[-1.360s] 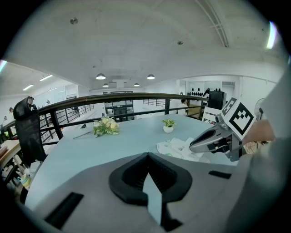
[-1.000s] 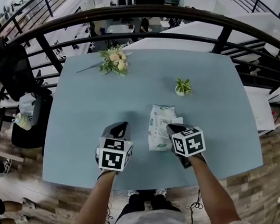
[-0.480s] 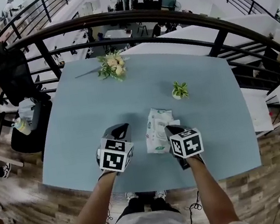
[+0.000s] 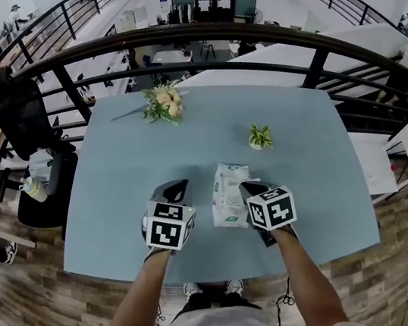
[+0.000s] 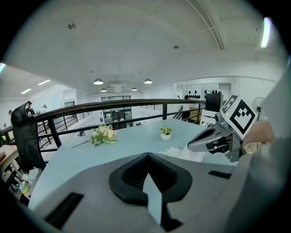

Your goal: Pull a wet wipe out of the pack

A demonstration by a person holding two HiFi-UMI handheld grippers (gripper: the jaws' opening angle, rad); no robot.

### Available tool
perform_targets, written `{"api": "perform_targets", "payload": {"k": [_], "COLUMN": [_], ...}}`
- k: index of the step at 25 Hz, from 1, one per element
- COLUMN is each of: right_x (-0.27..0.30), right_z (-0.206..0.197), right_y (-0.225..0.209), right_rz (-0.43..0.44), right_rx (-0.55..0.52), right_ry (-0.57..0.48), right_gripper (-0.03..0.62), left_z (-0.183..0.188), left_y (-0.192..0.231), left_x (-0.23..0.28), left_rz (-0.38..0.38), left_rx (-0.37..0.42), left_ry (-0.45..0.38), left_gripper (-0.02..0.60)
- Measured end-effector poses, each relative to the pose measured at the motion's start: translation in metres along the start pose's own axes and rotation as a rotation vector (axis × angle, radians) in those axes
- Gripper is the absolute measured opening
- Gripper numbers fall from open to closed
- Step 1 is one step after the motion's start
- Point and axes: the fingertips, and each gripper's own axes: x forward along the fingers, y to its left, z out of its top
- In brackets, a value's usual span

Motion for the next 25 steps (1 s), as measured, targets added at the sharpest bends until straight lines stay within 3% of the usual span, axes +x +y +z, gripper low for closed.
{"api": "perform_targets", "payload": {"k": [25], "right_x": [-0.028], "right_z": [0.04], "right_y": [0.003], "right_rz": [-0.03], "right_rx": [-0.01], "right_ry": [-0.117], "right_gripper": [0.005], "left_z": [0.025], "left_y": [-0.009], "left_x": [-0.011], "left_rz": [-0.005], "left_rx": [0.029], "left_ry": [-0.051], "left_gripper": [-0.009]}}
